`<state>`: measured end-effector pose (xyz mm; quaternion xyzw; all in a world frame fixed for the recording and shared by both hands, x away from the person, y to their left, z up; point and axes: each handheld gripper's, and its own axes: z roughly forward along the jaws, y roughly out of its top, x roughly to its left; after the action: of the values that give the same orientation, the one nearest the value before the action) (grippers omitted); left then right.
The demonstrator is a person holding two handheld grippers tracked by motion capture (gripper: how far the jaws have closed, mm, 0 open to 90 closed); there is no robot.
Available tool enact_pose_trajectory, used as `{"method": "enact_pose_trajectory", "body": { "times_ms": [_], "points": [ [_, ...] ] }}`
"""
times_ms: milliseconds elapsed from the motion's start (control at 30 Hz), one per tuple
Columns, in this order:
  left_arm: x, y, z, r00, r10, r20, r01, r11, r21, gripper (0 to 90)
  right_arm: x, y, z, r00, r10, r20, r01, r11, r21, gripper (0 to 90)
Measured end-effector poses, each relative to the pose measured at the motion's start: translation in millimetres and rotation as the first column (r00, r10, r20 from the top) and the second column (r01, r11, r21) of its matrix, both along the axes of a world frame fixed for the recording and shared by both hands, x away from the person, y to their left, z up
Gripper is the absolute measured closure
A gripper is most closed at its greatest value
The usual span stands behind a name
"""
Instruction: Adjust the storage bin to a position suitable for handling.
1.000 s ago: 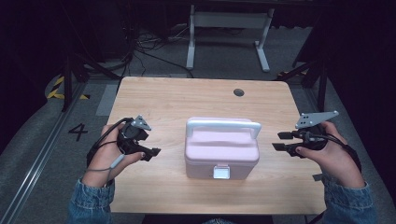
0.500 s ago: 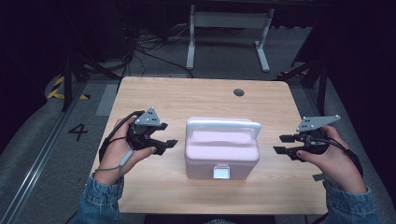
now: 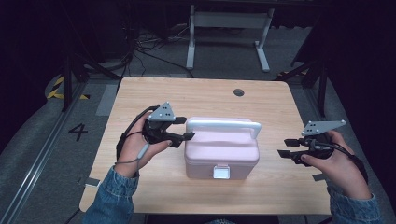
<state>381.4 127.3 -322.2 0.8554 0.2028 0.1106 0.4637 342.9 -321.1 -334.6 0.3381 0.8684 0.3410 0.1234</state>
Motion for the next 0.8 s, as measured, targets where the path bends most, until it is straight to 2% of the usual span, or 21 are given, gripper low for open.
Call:
{"method": "enact_pose_trajectory", "body": {
  "times_ms": [133, 267, 300, 367, 500, 633, 700, 800],
  "points": [
    [4.6, -9.2, -4.8, 1.0000, -0.004, 0.005, 0.005, 0.9994, -0.034, 43.3, -3.1, -3.5, 0.2, 1.0000, -0.009, 0.002, 0.009, 1.000, 0.002, 49.1],
    [5.9, -15.0, -5.6, 0.9999, 0.013, -0.007, -0.014, 0.9997, -0.021, 45.8, -4.7, -5.7, 0.0, 0.9998, -0.016, 0.008, 0.016, 1.000, 0.001, 49.0],
    [5.8, -18.6, -5.4, 0.9995, 0.033, 0.000, -0.033, 0.9993, -0.019, 45.8, -5.2, -6.0, 0.0, 0.9998, -0.019, 0.007, 0.019, 1.000, 0.002, 49.0],
    [5.0, -22.2, -4.6, 0.9975, 0.067, -0.022, -0.068, 0.9975, -0.019, 45.8, -6.2, -7.0, -0.1, 0.9997, -0.023, 0.007, 0.023, 1.000, -0.001, 48.9],
    [4.9, -28.0, -3.2, 0.9955, 0.095, -0.003, -0.095, 0.9953, -0.017, 48.3, -7.7, -9.1, -0.6, 0.9996, -0.029, 0.008, 0.029, 1.000, -0.004, 48.7],
    [4.1, -32.3, -2.4, 0.9898, 0.139, 0.029, -0.140, 0.9901, 0.015, 53.1, -8.7, -10.8, 0.0, 0.9993, -0.037, 0.010, 0.037, 0.999, -0.004, 48.6],
    [3.0, -34.2, -1.9, 0.9902, 0.130, 0.051, -0.132, 0.9909, 0.028, 58.7, -9.1, -11.1, 0.0, 0.9992, -0.039, 0.011, 0.039, 0.999, -0.002, 48.3],
    [1.9, -34.6, -0.9, 0.9896, 0.133, 0.054, -0.135, 0.9904, 0.028, 64.5, -8.8, -10.4, -0.5, 0.9993, -0.038, 0.008, 0.038, 0.999, -0.004, 48.2]
  ]
}}
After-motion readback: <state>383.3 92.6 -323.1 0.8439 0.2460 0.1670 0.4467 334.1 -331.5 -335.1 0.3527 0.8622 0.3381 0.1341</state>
